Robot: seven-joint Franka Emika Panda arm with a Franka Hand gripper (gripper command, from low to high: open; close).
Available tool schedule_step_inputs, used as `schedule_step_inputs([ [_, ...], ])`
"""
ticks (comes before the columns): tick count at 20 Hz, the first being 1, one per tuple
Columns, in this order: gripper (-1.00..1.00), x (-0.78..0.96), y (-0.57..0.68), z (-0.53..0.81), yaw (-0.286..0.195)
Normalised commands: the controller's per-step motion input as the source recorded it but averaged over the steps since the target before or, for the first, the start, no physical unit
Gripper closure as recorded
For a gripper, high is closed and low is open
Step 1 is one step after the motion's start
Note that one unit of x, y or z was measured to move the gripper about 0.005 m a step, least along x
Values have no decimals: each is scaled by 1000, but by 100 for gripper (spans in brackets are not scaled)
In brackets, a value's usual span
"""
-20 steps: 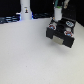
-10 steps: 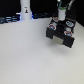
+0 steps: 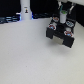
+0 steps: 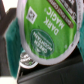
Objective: Open the kcup holder, insert the kcup into the holder, and close the kcup holder
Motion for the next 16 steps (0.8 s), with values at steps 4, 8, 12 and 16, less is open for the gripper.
schedule_step_inputs([
  [4, 100, 27, 22, -215, 12],
  [8, 100, 65, -9, -111, -1],
  [12, 100, 76, -12, -83, -4],
  [16, 100, 33, -40, 65, -10],
])
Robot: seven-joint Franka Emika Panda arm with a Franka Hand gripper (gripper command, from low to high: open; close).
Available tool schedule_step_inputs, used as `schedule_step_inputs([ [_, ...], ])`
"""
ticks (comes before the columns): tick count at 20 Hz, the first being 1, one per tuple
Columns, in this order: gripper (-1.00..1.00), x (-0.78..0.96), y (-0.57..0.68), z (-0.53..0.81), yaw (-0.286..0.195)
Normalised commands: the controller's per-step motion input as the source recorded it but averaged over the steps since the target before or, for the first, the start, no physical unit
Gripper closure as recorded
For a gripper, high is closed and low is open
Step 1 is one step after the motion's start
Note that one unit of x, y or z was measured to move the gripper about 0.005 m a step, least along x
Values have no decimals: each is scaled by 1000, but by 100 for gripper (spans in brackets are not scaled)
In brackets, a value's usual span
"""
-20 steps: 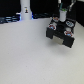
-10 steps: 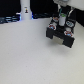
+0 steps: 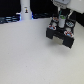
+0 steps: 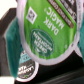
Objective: Open the kcup holder, insert the kcup into the holder, and close the kcup holder
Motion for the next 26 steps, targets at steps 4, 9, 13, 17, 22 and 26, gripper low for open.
schedule_step_inputs([
  [4, 100, 169, -152, 271, 0],
  [9, 100, 335, -158, 276, 0],
  [13, 100, 122, -14, 2, -6],
  [17, 100, 8, 15, -199, 18],
  [22, 100, -12, 16, -173, 20],
  [26, 100, -7, 35, -95, 14],
])
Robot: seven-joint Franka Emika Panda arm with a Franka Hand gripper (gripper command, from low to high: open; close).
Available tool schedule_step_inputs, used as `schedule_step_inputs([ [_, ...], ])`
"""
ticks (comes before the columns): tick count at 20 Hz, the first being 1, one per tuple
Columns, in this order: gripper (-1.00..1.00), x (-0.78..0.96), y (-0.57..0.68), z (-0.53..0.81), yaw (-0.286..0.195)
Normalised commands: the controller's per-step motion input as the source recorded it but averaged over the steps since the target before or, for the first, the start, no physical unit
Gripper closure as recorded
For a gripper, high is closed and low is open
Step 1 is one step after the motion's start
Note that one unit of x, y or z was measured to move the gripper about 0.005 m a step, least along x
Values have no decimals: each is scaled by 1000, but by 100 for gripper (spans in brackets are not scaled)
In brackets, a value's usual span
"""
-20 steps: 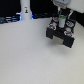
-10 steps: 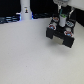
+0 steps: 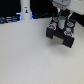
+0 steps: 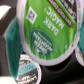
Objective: Open the kcup holder, insert the kcup into the holder, and close the kcup holder
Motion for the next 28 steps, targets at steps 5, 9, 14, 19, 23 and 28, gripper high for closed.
schedule_step_inputs([
  [5, 100, 17, 34, 12, 11],
  [9, 100, 78, 105, -179, 31],
  [14, 100, 89, 98, -159, 28],
  [19, 100, 116, 127, -141, 27],
  [23, -100, 122, 146, -30, 39],
  [28, -100, 115, 139, 135, 61],
])
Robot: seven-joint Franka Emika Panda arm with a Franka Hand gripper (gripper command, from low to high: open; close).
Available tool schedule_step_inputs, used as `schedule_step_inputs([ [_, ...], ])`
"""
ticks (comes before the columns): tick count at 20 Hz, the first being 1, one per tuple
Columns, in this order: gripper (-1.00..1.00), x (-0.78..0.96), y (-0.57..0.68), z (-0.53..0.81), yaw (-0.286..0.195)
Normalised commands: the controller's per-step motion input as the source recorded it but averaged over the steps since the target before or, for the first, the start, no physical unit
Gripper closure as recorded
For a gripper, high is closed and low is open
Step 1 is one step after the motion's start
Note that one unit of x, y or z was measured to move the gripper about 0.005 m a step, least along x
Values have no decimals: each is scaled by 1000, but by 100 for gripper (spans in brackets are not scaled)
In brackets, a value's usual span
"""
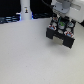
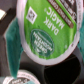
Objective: Open the kcup holder, insert the kcup into the holder, and close the kcup holder
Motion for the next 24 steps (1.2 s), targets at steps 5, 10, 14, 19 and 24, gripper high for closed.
schedule_step_inputs([
  [5, -100, 158, 61, 325, 81],
  [10, -100, 304, -101, 465, 78],
  [14, -100, 464, -333, 503, 75],
  [19, -100, 477, -442, 380, 64],
  [24, -100, 490, -530, 185, 49],
])
